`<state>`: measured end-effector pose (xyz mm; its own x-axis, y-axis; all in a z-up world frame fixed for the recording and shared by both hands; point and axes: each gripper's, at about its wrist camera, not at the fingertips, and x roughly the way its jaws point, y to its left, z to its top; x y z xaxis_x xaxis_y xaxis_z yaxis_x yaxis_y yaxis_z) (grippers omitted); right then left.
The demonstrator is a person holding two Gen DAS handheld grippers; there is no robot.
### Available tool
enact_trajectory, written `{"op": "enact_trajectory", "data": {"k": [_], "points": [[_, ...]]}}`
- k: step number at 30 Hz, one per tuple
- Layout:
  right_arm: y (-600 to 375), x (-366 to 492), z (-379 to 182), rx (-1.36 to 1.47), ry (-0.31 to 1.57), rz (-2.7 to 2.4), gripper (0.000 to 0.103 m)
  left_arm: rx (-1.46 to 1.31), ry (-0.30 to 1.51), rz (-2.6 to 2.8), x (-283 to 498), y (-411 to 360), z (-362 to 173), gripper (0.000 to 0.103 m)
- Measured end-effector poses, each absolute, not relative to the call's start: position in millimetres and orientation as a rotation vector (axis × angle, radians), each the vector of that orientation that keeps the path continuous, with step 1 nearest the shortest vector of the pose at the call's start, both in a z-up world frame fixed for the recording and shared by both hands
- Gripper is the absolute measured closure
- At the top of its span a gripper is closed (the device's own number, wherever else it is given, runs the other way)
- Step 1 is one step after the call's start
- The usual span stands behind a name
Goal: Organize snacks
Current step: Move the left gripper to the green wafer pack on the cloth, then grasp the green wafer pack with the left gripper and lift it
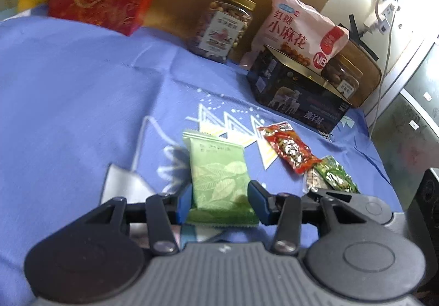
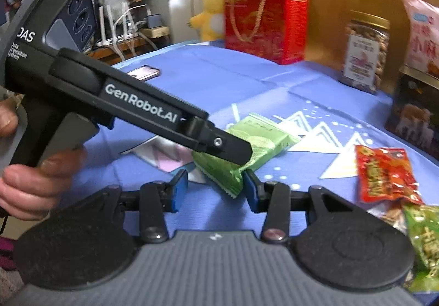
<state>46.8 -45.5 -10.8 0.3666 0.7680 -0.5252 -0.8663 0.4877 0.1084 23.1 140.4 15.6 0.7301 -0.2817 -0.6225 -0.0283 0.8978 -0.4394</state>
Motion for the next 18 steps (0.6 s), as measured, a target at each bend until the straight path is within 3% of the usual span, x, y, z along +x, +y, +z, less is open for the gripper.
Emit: {"op": "enact_trajectory", "data": {"k": [18], "points": [[-37.9,41.7,-11.3,-0.283,0.516,1.006,0.056,-0.457,0.727,-0.133,15.4,146.6,10.9,0.060]]}}
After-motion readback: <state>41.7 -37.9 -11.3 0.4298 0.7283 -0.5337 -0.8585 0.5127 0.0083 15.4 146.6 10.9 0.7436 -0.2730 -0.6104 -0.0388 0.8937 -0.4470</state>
